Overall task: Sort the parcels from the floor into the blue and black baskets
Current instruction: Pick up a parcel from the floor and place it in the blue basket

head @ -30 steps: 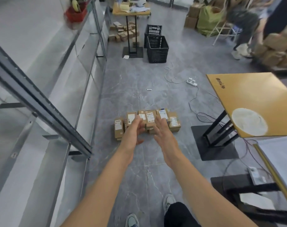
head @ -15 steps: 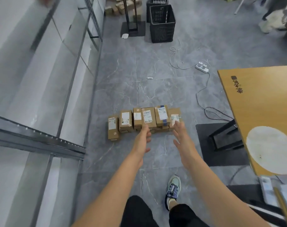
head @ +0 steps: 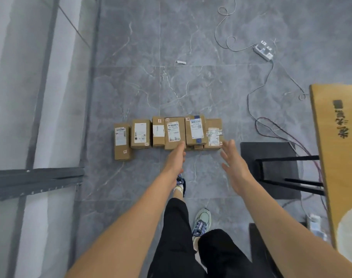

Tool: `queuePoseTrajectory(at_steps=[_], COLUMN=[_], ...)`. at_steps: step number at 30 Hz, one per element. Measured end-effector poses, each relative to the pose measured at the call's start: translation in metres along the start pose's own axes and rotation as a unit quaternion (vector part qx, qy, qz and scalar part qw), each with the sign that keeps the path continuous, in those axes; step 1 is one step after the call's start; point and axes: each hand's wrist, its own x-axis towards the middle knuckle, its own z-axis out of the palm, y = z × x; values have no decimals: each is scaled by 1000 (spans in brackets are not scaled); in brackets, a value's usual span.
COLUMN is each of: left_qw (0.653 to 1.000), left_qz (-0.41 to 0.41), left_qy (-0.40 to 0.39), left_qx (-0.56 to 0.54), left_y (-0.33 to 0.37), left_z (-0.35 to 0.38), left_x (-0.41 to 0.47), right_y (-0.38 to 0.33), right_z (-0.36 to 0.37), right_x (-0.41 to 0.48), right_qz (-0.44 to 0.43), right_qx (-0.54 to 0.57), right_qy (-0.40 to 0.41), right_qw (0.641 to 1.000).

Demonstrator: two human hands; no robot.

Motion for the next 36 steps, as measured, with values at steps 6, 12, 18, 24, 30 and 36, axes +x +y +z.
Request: queuePoseTrajectory(at_steps=[6,12,18,24,30,36], left_qw=[997,995,995,994,995,992], left_qz=[-35,-60,-85,-100,-92,-95], left_qy=[-22,-25,-11,3,33,81], left_qx=[60,74,52,35,24,-4], left_y=[27,24,8,-9,-19,-31], left_z=[-10,-5,6,30,54,71], left_x=[106,187,247,325,395,422], right_y=[-9,2,23,67,108,122], right_z=[12,16,19,16,4,2], right_x=[93,178,252,334,411,456], right_qz=[65,92,98,108,137,163], right_qx=[-40,-87,-97,-104,-89,-65], right_qy=[9,14,9,-4,-6,-22], right_qw=[997,992,990,989,987,984])
